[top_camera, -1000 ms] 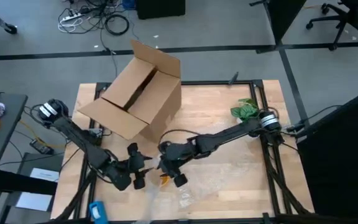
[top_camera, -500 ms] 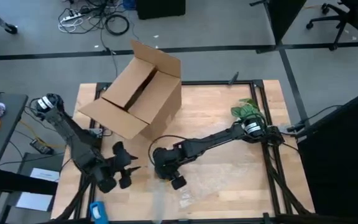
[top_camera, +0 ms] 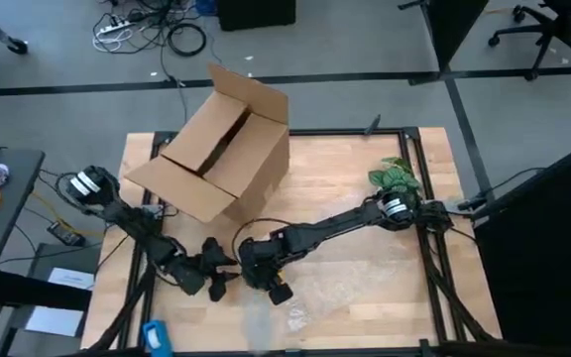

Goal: Wrap mug
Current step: Wrap the yellow mug with the bubble wrap

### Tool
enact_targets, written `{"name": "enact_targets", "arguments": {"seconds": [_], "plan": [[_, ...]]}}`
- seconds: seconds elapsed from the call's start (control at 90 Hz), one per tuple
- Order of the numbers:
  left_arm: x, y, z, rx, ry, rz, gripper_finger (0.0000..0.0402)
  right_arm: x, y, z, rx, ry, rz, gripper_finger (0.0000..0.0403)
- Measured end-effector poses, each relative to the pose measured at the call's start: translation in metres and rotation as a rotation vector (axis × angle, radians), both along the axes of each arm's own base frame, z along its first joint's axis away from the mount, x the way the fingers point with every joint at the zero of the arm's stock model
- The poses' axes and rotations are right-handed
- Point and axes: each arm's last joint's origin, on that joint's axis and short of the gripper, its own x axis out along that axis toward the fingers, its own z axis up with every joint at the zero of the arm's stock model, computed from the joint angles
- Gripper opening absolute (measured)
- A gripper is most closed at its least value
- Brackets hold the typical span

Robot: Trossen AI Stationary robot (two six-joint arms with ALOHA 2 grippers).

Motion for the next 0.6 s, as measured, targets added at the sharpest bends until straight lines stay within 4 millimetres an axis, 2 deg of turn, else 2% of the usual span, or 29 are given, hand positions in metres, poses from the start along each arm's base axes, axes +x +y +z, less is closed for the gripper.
{"name": "enact_targets", "arguments": {"seconds": [0.178,0.467,0.6], "plan": [[0.009,0.002,-0.003,0.024,-0.033,-0.005,0.0177,0.0,-0.003,0.001,-0.003,0.004,-0.011,0.0111],[0.009,0.004,-0.005,0.044,-0.011,0.0,0.0177,-0.006,-0.01,0.023,0.004,-0.01,-0.037,0.0111],[0.007,0.005,-0.007,0.054,0.011,-0.005,0.0177,-0.01,-0.011,0.024,-0.005,0.027,-0.041,0.0111]]}}
